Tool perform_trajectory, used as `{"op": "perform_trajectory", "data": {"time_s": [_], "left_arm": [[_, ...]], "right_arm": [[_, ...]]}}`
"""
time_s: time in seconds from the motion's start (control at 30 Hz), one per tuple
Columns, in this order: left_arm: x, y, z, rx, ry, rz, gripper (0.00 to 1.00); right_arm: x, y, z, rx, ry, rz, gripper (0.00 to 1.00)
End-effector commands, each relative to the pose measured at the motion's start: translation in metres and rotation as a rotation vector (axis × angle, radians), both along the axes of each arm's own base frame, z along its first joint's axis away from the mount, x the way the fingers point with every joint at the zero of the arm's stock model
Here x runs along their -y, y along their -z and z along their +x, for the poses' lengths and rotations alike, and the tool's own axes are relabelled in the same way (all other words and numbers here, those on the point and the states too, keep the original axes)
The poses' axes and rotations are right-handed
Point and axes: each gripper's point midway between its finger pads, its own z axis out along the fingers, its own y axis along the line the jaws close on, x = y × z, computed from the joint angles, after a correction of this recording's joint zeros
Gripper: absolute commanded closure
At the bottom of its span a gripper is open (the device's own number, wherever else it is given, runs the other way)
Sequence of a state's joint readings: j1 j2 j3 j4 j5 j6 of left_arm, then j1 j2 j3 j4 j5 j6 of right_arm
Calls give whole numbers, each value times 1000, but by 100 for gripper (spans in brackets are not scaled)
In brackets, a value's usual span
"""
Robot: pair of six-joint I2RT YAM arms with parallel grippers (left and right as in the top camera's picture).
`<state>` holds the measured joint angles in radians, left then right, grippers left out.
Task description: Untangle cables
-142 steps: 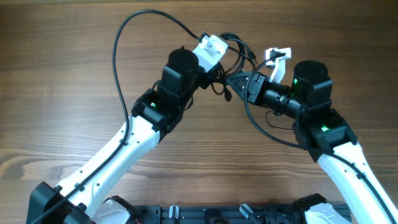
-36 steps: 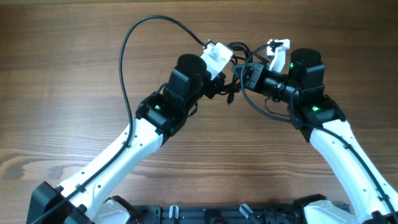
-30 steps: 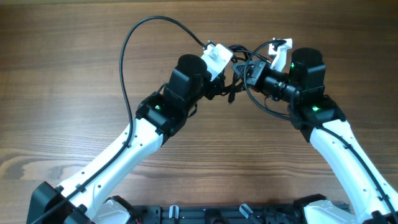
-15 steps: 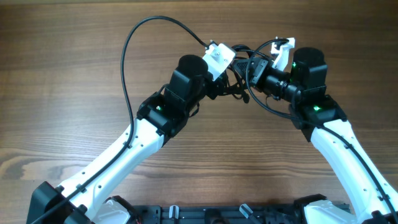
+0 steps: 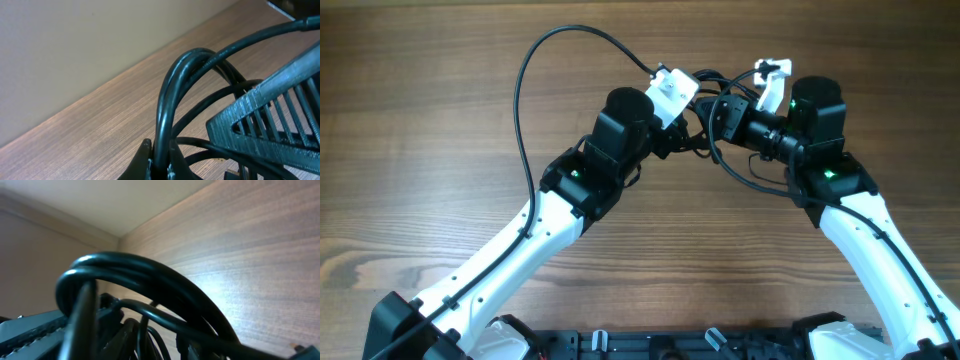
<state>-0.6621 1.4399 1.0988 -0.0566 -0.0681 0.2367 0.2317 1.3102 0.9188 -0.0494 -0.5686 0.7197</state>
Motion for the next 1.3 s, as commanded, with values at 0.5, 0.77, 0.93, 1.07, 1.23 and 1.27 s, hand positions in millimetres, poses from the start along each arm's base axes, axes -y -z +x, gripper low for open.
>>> {"op": "perform_trajectory", "data": {"time_s": [0.5, 0.77, 0.93, 1.07, 1.23, 1.27], "left_arm": [[14, -20, -10, 17, 71, -67, 96], [15, -22, -10, 20, 78, -73, 96], [15, -21, -10, 20, 78, -73, 96], [15, -21, -10, 20, 78, -73, 96], [14, -18, -11, 8, 77, -63, 96], [14, -17, -11, 5, 77, -61, 96]], "right_arm": [[-16, 7, -8, 81, -120, -82, 76], [-13, 16, -10, 52, -112, -105, 86], [-12, 16, -9, 52, -107, -107, 87], [-11, 16, -7, 47, -94, -108, 95], [-10, 15, -5, -3, -53, -62, 95], [-10, 15, -5, -10, -48, -54, 96]]}}
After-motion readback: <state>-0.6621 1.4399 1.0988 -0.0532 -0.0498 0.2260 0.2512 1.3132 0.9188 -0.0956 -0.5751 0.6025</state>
